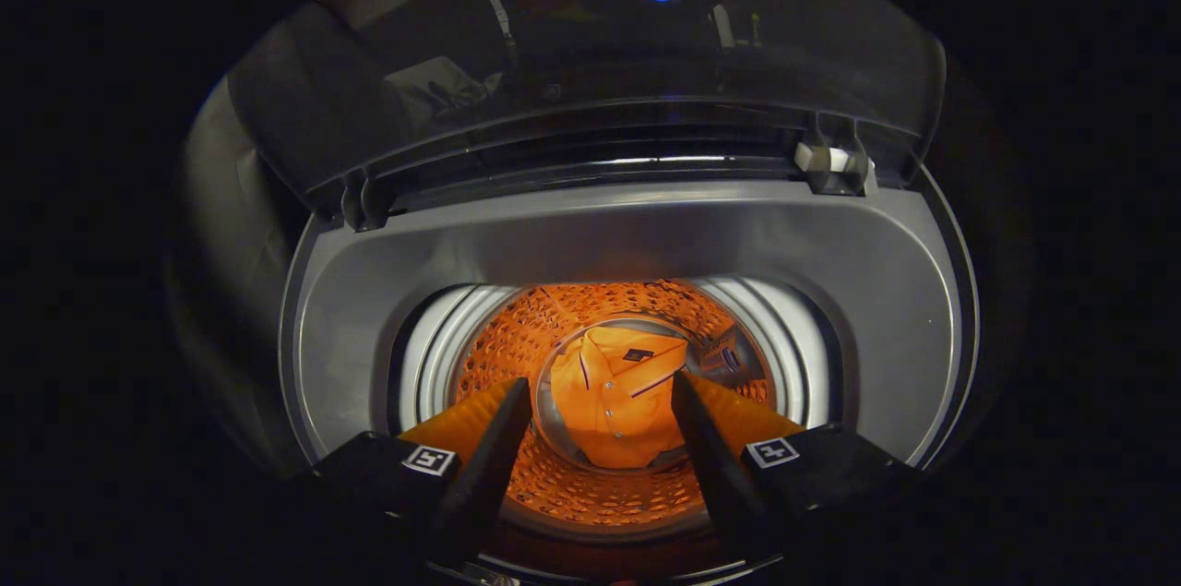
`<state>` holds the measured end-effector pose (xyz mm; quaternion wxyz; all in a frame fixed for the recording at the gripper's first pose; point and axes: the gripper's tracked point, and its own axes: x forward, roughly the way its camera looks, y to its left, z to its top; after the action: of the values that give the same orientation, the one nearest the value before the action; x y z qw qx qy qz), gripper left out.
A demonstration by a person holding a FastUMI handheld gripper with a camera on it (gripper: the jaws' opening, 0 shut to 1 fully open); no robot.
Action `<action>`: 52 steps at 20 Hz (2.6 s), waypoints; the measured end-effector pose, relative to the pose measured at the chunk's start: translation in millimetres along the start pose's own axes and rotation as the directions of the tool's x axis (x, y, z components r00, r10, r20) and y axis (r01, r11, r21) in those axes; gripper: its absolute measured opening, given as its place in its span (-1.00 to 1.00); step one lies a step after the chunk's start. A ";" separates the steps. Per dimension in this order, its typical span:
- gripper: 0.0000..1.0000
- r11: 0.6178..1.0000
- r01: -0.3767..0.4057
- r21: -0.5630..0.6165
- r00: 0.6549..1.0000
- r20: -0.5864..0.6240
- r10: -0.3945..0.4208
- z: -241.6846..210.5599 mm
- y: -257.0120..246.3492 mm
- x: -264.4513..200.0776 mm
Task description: Put the clothes into the washing machine and then close the washing machine lid.
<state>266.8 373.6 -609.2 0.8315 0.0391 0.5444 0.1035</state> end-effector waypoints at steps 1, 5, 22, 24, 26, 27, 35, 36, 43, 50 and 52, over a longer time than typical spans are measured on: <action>0.99 1.000 0.000 0.000 1.000 0.006 0.000 0.0 0.5 -3.1; 0.99 1.000 -0.001 -0.004 0.999 0.045 0.001 8.3 3.0 -22.3; 0.98 0.996 -0.035 -0.082 0.916 0.396 0.065 120.6 34.0 -202.8; 0.97 0.995 -0.032 -0.099 0.891 0.448 0.073 146.9 38.9 -221.1; 0.97 0.993 -0.026 -0.116 0.869 0.488 0.080 171.0 44.8 -240.5; 0.98 0.993 -0.027 -0.119 0.861 0.502 0.084 180.0 47.5 -242.7; 0.97 0.992 -0.027 -0.122 0.826 0.556 0.091 246.2 44.1 -250.4; 0.97 0.992 -0.032 -0.121 0.823 0.561 0.094 254.8 44.8 -248.6; 0.97 0.992 -0.013 -0.127 0.840 0.536 0.080 279.9 43.2 -216.6; 0.98 0.993 -0.001 -0.116 0.833 0.549 0.065 271.9 44.3 -209.2; 0.98 0.993 0.000 -0.117 0.829 0.556 0.065 265.7 43.2 -212.7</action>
<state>421.8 382.8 -303.3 0.9532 0.0305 0.2702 0.1320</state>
